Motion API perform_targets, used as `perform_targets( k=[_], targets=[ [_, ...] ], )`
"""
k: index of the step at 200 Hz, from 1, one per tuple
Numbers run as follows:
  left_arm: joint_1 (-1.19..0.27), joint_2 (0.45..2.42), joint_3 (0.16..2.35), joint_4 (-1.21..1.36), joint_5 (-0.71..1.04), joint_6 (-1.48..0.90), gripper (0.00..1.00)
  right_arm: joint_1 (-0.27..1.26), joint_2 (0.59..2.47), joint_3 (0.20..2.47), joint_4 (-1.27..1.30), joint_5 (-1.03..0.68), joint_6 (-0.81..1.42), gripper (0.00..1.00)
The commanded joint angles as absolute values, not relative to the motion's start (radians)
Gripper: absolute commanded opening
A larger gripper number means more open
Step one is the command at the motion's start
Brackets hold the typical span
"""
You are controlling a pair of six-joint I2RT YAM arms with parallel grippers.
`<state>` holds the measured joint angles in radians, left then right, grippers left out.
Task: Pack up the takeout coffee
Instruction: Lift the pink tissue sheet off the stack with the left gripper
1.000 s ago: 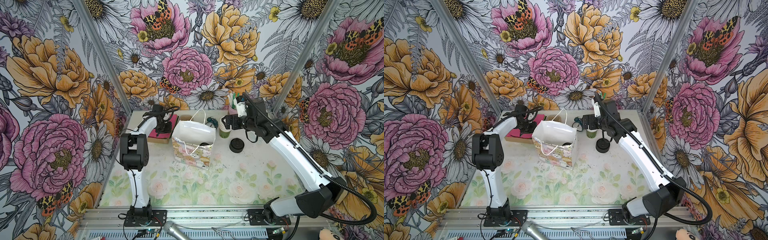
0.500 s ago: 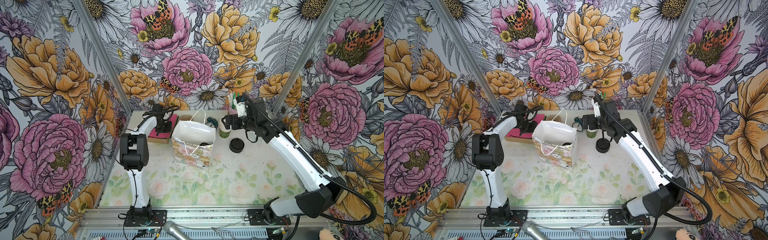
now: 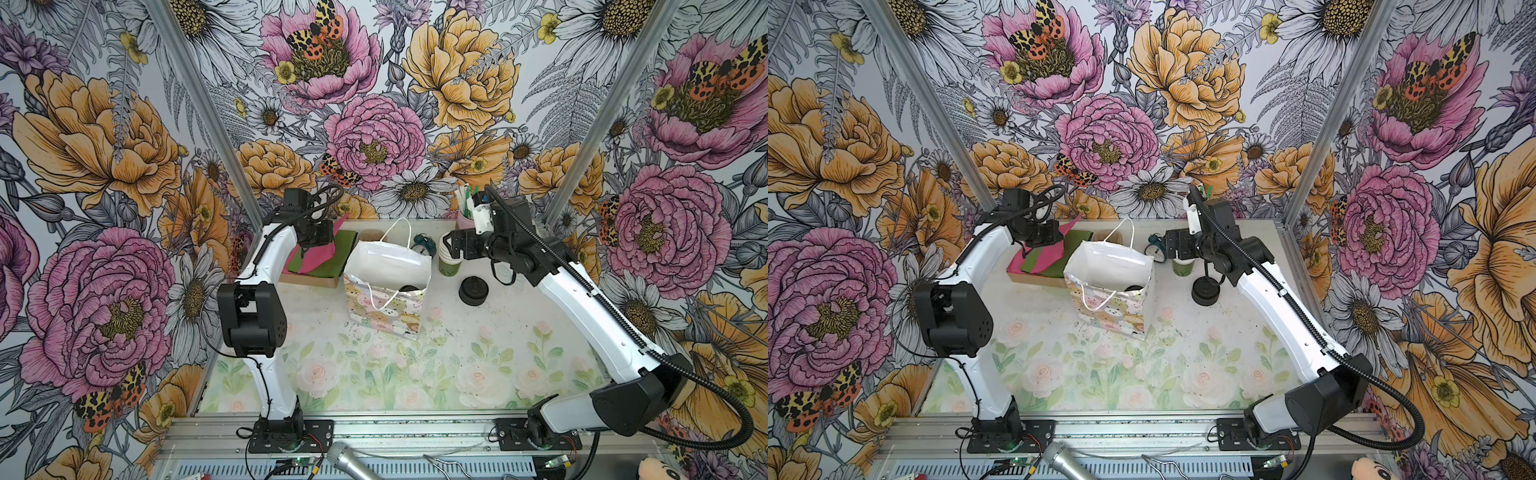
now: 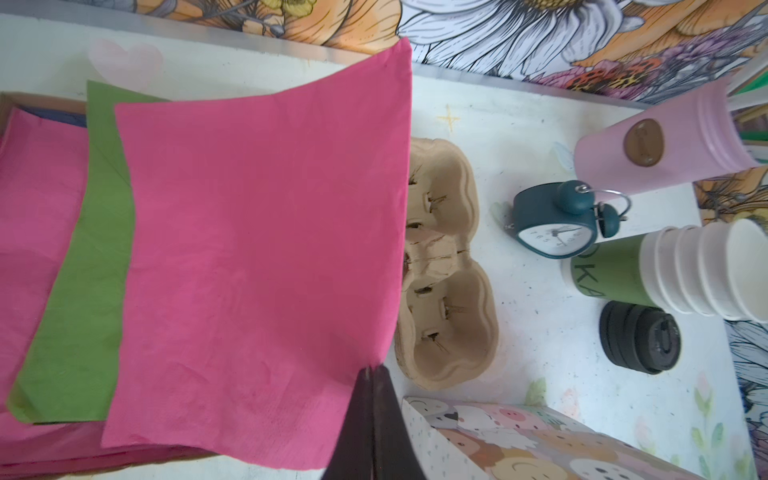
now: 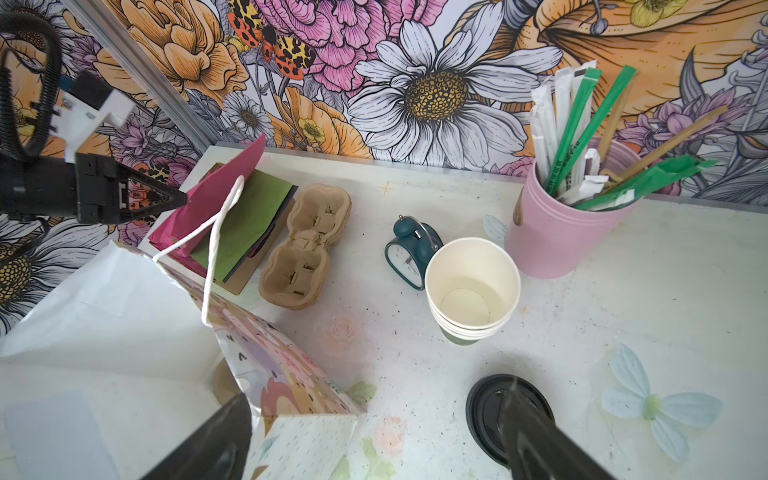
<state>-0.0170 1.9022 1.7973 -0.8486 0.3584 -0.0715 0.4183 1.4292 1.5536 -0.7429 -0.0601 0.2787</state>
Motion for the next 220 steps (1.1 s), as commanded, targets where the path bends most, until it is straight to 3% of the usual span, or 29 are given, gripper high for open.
perform_targets(
  k=[1, 220],
  targets=[
    [-0.013, 1.865, 1.813, -0.839, 0.434, -0.096, 0.0, 0.413, 1.43, 1.551, -0.723, -0.064, 0.279, 0.95],
    [0.096, 2.0, 1.737, -0.837, 0.341, -0.106, 0.0, 0.411, 1.434, 1.527, -0.723, -0.075, 0.279, 0.95]
  ],
)
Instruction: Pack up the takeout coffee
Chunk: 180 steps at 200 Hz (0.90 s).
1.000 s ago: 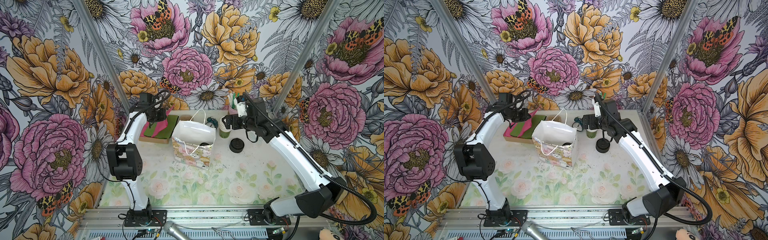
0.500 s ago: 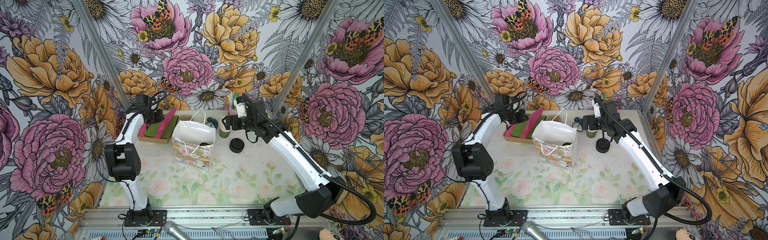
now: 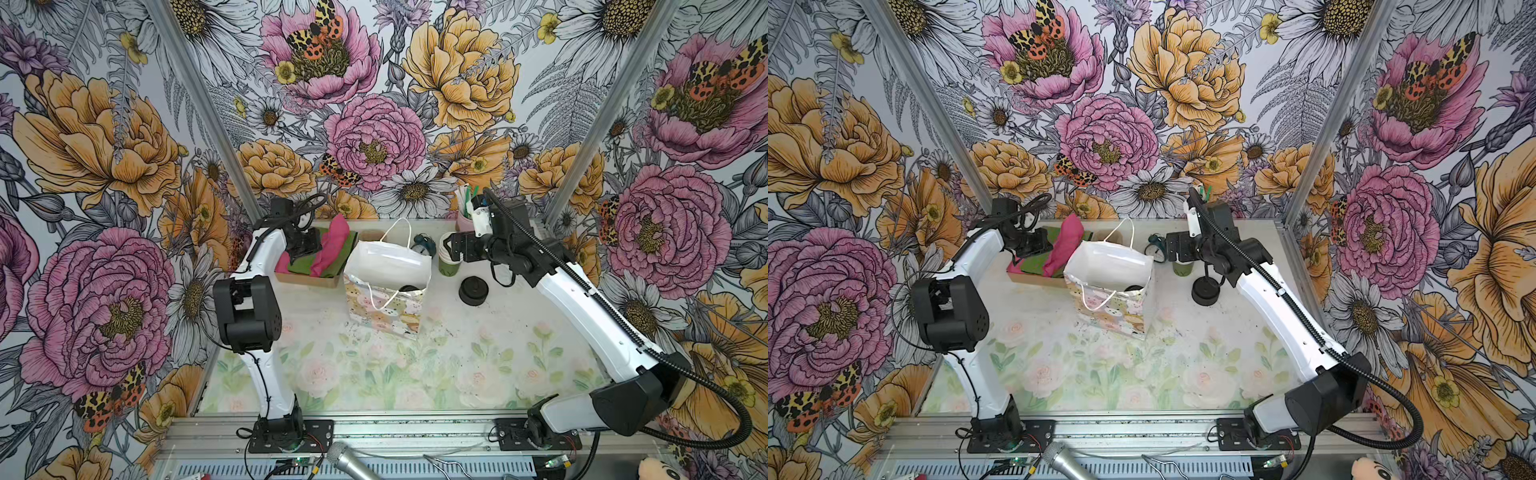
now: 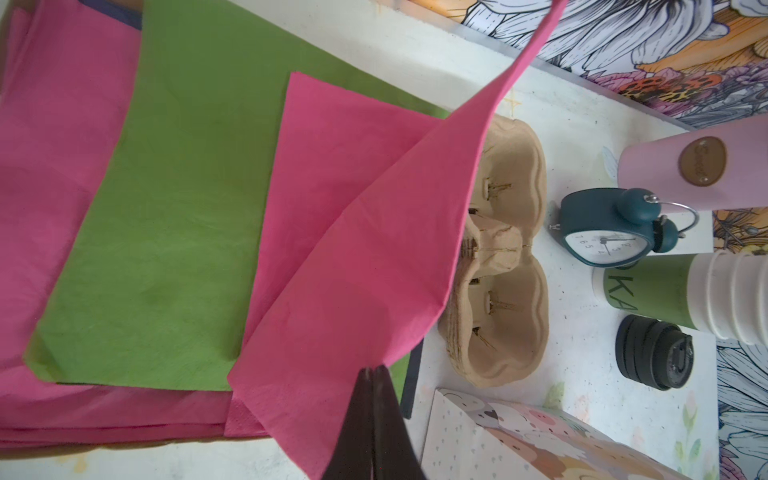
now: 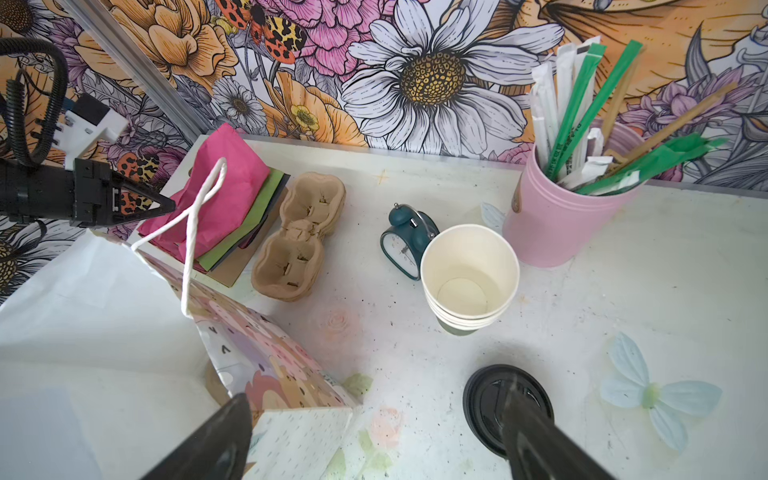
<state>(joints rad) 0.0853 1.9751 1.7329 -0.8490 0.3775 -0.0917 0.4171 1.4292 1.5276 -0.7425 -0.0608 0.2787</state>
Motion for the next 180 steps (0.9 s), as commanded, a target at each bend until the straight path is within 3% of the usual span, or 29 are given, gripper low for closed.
perform_targets(
  k=[1, 28, 49, 91, 139, 180],
  targets=[
    [0.097, 2.001, 1.738, -0.837, 0.34, -0.107, 0.0, 0.411, 1.434, 1.527, -0.723, -0.075, 0.279, 0.95],
    [0.112, 2.016, 1.753, -0.838, 0.328, -0.116, 0.05, 0.411, 1.436, 1.526, -0.723, -0.076, 0.278, 0.95],
    [0.121, 2.02, 1.772, -0.837, 0.308, -0.115, 0.28, 0.411, 1.437, 1.525, -0.723, -0.077, 0.279, 0.95],
    [0.131, 1.965, 1.828, -0.837, 0.272, -0.104, 0.51, 0.411, 1.443, 1.528, -0.723, -0.08, 0.281, 0.95],
    [0.103, 1.924, 1.814, -0.837, 0.237, -0.063, 0.63, 0.411, 1.453, 1.534, -0.723, -0.087, 0.28, 0.95],
    [0.058, 1.977, 1.8, -0.837, 0.202, -0.033, 0.65, 0.411, 1.451, 1.536, -0.723, -0.091, 0.278, 0.95]
  ],
)
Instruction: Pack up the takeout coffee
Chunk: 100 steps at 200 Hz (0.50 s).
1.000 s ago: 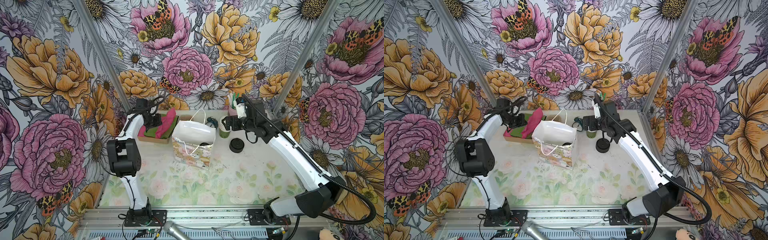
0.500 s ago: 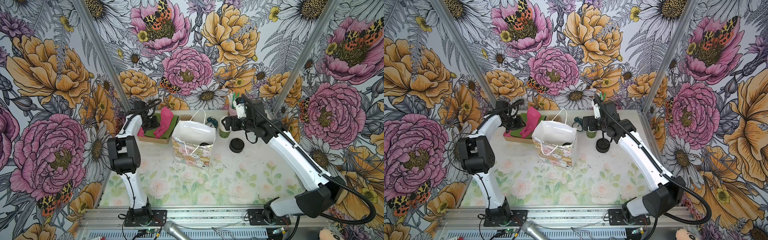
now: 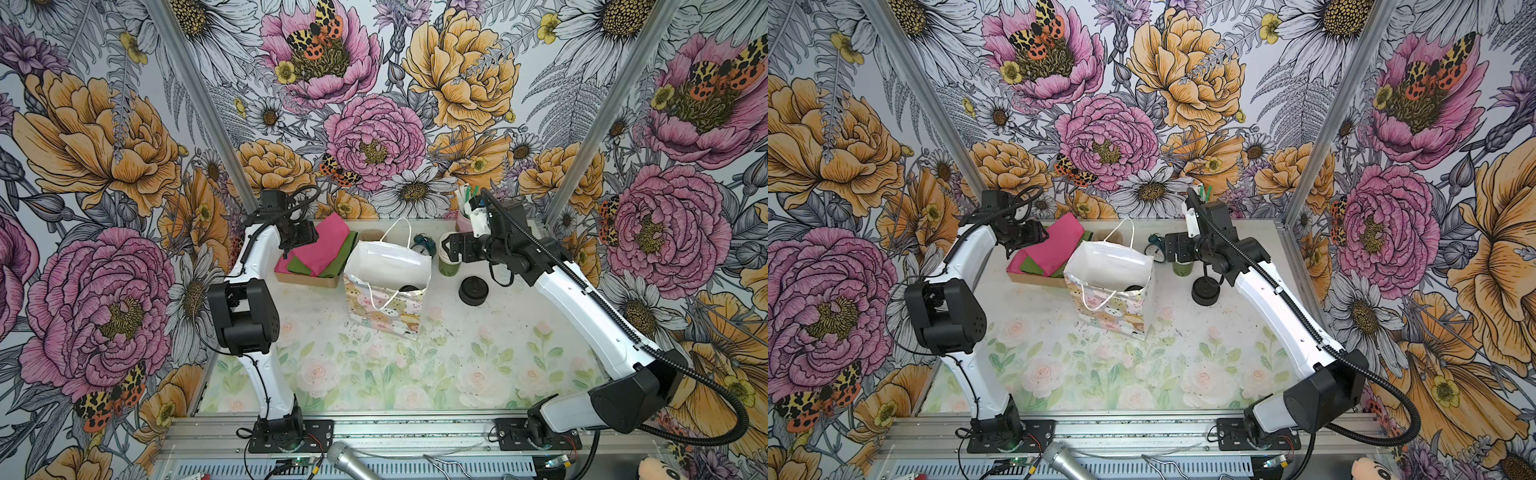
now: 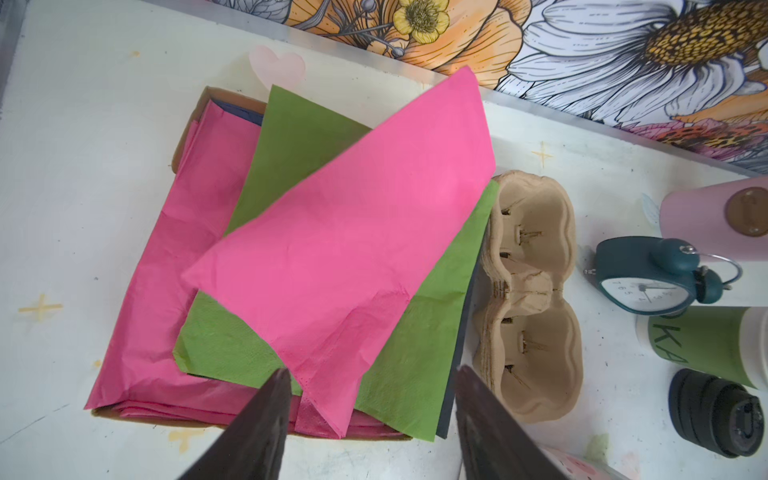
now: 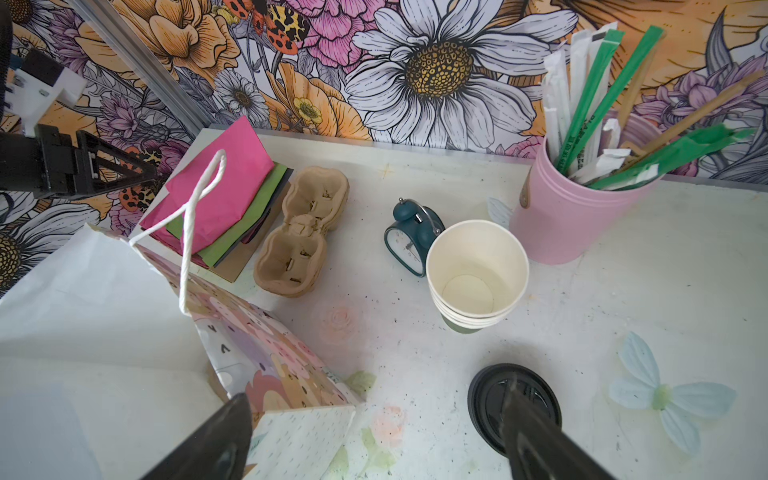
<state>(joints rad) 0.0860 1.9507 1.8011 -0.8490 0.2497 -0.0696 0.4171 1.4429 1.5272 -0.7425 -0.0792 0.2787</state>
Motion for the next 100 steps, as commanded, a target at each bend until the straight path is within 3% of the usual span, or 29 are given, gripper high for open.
perform_targets(
  k=[1, 100],
  targets=[
    [0.057, 1.979, 1.8, -0.837, 0.202, -0.033, 0.65, 0.411, 1.451, 1.535, -0.723, -0.091, 0.278, 0.95],
    [0.014, 2.12, 1.836, -0.858, 0.097, 0.007, 0.66, 0.41, 1.442, 1.531, -0.723, -0.096, 0.272, 0.95]
  ],
)
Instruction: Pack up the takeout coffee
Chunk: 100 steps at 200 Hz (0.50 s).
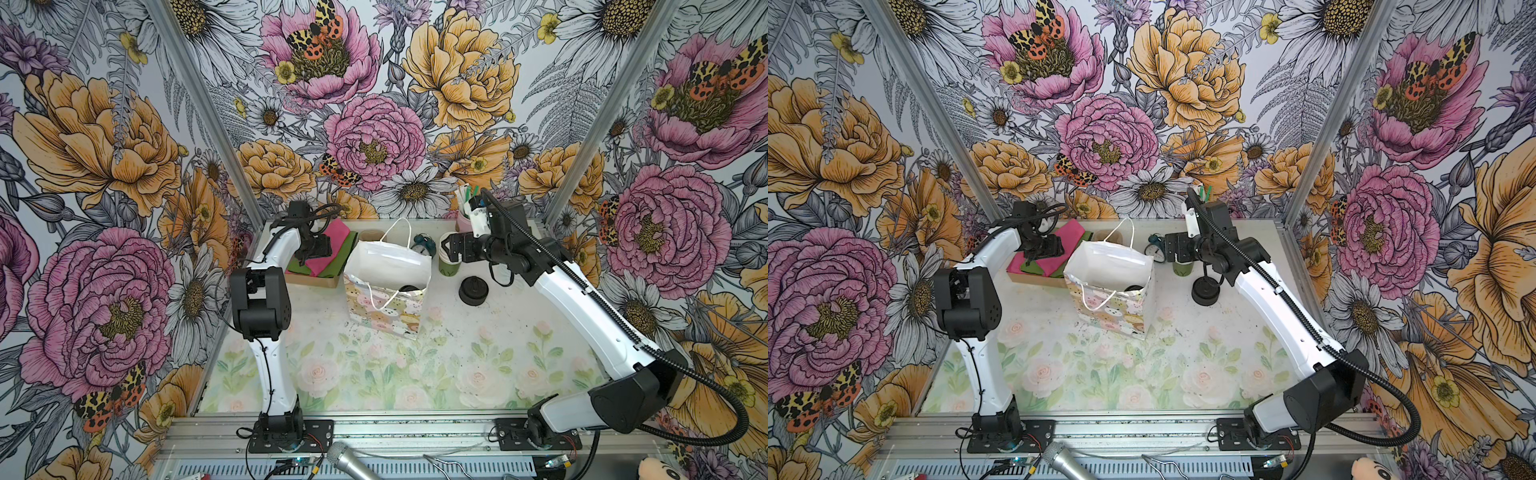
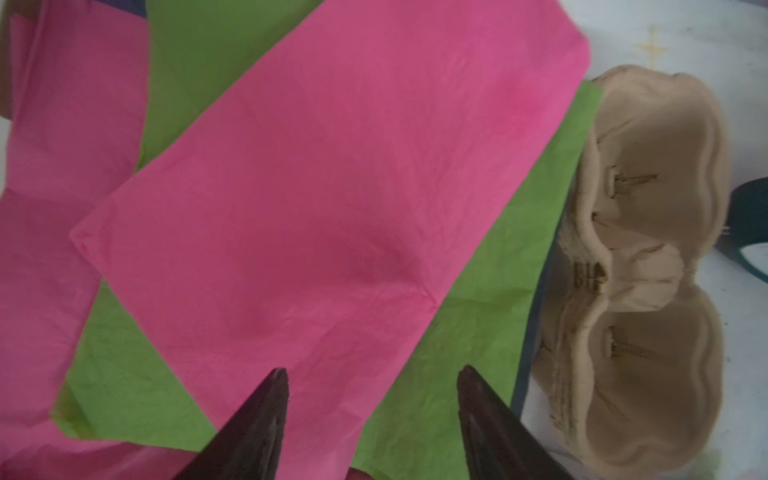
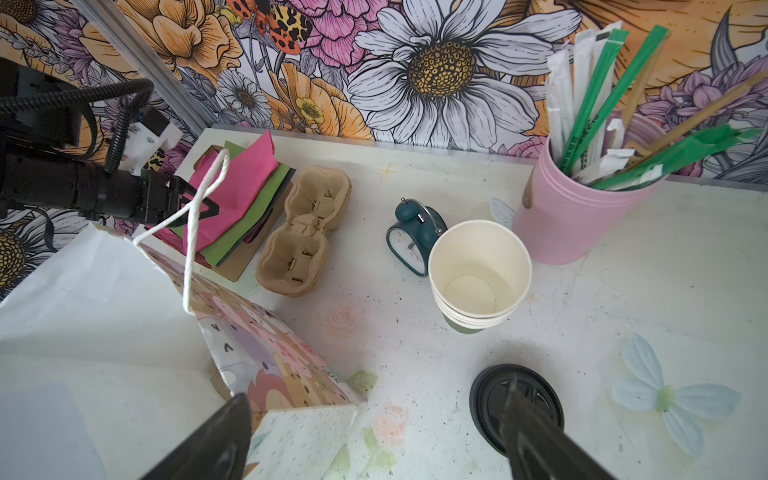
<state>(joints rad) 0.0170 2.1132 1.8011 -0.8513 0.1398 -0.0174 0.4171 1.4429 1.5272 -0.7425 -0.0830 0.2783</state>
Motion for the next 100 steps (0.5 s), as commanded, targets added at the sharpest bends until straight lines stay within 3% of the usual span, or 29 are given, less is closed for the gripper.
perform_targets(
  k=[1, 100],
  targets=[
    [0.014, 2.122, 1.835, -0.858, 0.097, 0.007, 0.66, 0.41, 1.442, 1.53, -0.724, -0.096, 0.272, 0.95],
    [0.002, 2.156, 1.807, -0.858, 0.095, 0.014, 0.65, 0.41, 1.43, 1.509, -0.723, -0.097, 0.272, 0.95]
  ],
)
